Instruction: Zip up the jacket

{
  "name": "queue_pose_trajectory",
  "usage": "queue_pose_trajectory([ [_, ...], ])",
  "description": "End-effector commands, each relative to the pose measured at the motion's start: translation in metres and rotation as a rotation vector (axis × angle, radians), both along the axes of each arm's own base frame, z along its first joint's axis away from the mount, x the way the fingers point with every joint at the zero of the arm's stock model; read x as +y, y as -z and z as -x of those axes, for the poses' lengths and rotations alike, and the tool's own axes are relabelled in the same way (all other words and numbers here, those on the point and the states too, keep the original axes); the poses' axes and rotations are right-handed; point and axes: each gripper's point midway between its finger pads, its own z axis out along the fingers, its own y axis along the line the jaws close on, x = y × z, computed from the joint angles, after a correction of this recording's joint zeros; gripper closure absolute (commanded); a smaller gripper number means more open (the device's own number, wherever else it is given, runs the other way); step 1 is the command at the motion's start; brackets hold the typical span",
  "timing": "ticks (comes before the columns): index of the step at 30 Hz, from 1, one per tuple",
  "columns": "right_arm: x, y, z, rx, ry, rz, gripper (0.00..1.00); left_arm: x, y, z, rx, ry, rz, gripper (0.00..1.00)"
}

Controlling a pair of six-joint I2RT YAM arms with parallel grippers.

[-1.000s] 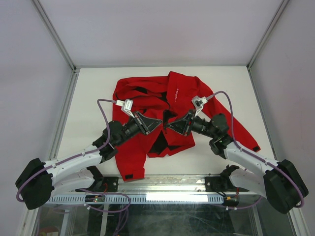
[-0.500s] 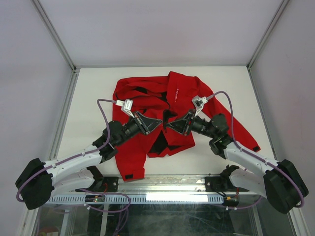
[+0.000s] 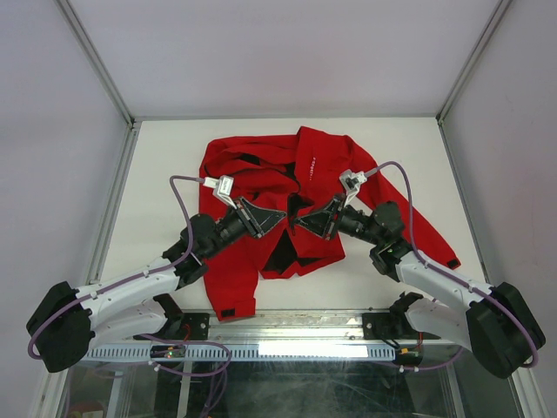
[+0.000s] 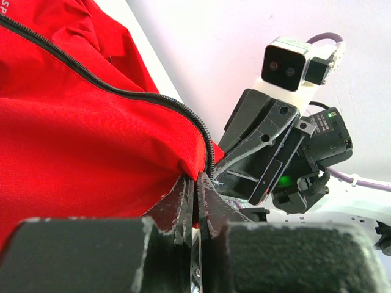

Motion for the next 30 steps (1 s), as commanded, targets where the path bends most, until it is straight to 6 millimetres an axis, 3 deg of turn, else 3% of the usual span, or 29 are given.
queue_pose_trajectory([
  [1, 0.000, -0.030, -0.003, -0.096, 0.018, -0.050, 1.00, 0.000, -0.031, 0.004, -0.050, 0.003, 0.082, 1.00],
  [30, 0.002, -0.038, -0.005, -0.099, 0.046, -0.054, 1.00, -0.003, -0.019, -0.001, -0.003, -0.019, 0.022, 1.00],
])
